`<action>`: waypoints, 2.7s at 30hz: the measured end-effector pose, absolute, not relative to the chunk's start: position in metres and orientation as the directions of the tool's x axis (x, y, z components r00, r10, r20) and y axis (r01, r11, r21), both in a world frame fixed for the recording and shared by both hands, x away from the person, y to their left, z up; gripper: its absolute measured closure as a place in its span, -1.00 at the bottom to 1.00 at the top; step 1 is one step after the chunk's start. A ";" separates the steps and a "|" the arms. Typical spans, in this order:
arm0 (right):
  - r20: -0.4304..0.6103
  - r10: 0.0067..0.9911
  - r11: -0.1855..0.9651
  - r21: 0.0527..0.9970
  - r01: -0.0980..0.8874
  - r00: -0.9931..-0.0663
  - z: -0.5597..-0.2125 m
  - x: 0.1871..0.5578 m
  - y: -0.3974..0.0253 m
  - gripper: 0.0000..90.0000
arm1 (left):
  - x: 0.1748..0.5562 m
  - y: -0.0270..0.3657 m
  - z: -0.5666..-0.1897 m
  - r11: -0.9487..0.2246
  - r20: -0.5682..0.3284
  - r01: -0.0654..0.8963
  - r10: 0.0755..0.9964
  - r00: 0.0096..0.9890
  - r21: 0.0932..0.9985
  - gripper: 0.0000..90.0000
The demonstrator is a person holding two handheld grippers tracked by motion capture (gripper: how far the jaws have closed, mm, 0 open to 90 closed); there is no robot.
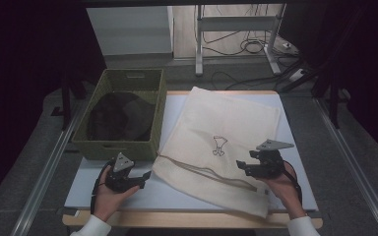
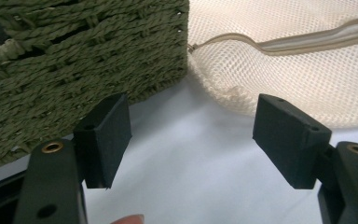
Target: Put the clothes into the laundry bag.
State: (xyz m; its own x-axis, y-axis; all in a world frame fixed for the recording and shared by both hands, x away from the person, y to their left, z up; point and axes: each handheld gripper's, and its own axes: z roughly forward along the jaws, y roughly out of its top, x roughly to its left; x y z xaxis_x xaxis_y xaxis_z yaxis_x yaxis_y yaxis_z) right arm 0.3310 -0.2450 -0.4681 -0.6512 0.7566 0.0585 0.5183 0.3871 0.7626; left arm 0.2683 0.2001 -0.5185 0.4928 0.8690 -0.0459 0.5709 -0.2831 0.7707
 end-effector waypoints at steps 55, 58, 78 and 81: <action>0.019 0.581 0.707 0.485 0.516 -0.814 -0.507 0.370 -0.128 0.27 | 0.271 0.189 -0.527 -0.267 -0.061 0.581 0.874 0.482 0.769 -0.36; 0.016 0.586 0.705 0.483 0.519 -0.810 -0.507 0.371 -0.128 0.33 | 0.271 0.190 -0.528 -0.266 -0.064 0.581 0.872 0.484 0.769 -0.36; 0.000 0.628 0.683 0.479 0.551 -0.778 -0.507 0.375 -0.132 0.86 | 0.271 0.188 -0.527 -0.283 -0.057 0.575 0.863 0.502 0.768 -0.36; -0.001 0.618 0.695 0.469 0.545 -0.786 -0.507 0.377 -0.131 0.86 | 0.271 0.188 -0.527 -0.287 -0.055 0.577 0.863 0.503 0.764 -0.36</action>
State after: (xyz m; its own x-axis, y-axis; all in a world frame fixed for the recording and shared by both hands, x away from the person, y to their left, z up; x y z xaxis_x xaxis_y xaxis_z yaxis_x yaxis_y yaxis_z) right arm 0.3768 -0.1313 -0.5068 -0.7864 0.6178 -0.0014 0.5451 0.6949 0.4691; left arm 0.2711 0.1883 -0.5273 0.5027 0.8627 -0.0553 0.5773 -0.2874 0.7643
